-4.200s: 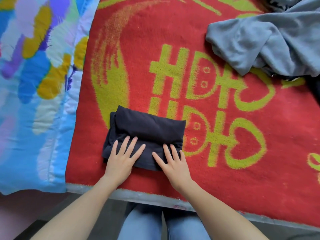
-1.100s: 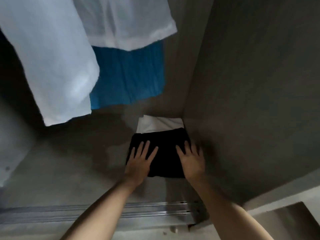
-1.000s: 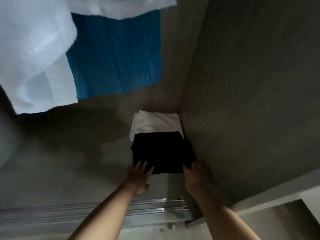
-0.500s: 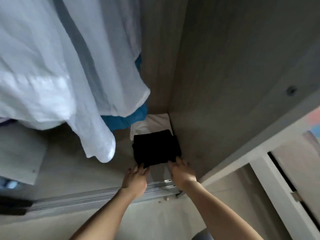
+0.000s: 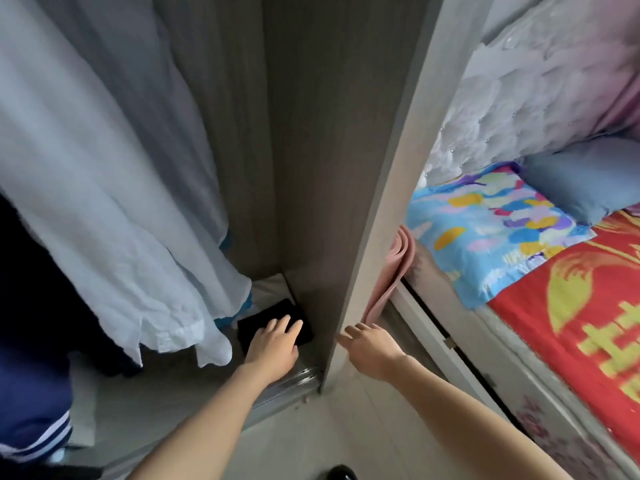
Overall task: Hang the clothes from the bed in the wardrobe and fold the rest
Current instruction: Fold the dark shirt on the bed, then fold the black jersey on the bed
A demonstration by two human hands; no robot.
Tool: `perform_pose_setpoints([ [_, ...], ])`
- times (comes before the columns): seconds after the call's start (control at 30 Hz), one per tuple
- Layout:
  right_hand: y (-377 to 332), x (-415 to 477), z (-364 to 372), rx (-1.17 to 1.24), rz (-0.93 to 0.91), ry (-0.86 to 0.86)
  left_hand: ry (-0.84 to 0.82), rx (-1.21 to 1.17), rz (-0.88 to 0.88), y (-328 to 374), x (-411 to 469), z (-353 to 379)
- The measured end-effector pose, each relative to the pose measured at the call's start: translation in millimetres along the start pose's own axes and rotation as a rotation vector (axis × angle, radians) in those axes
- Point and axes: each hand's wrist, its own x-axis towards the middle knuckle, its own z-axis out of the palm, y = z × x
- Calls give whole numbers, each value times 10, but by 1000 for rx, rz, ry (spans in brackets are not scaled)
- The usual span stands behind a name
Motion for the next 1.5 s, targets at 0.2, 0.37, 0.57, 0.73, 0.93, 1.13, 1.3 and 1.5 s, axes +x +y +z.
perform_pose_setpoints([
  [0.2, 373, -897, -552, 125, 263, 98, 218, -31, 134, 361, -247, -924],
  [0.37, 564, -1782, -948, 165, 427, 267, 376, -27, 243, 911, -507, -1471],
  [0.57, 761, -2853, -858, 197, 564, 378, 487, -109, 429, 1780, -745, -1650],
  [0.73, 963, -3932, -523, 233, 728, 389, 477, -292, 541, 2728, -949, -1439],
  [0.93, 950, -5106, 91, 358, 1009, 396, 276, -384, 727, 3896, -1242, -876],
  [1.13, 630, -6178, 735, 526, 1412, 454, 58, -288, 1010, 5127, -1475, -526],
  [1.3, -90, -6954, 1148, 638, 1864, 489, -110, -177, 1353, 6096, -1956, -178],
  [1.5, -1327, -7328, 1075, 602, 2400, 530, -263, -43, 1806, 6848, -2732, 207],
])
